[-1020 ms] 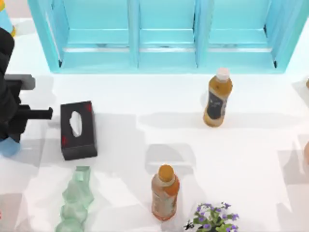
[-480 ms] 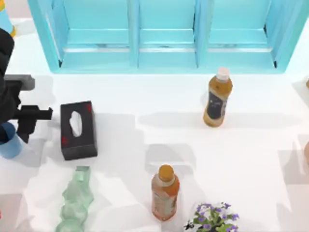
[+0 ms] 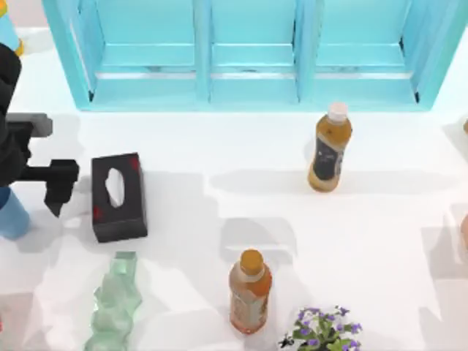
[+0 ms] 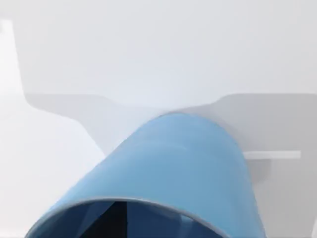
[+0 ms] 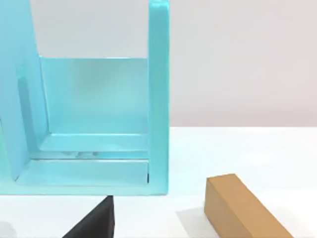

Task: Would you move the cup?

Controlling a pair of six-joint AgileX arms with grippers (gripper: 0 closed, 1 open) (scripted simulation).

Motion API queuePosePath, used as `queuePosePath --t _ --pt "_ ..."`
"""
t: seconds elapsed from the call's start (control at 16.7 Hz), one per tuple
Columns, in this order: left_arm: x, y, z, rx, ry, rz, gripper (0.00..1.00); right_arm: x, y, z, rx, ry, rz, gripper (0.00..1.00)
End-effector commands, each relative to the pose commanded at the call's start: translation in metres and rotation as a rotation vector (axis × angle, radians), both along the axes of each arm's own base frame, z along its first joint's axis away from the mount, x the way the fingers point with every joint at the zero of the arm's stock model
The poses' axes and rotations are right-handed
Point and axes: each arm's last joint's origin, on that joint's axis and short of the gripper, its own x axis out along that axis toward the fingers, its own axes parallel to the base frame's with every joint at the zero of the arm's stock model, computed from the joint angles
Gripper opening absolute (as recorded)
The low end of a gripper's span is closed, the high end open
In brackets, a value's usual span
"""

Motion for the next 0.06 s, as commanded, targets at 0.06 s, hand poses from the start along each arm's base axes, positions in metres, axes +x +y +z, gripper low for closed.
queuePosePath --t 0.06 --pt "0.0 0.0 0.0 0.0 0.0 0.0 1.0 0.0 0.0 0.0 0.0 0.0 0.0 1.0"
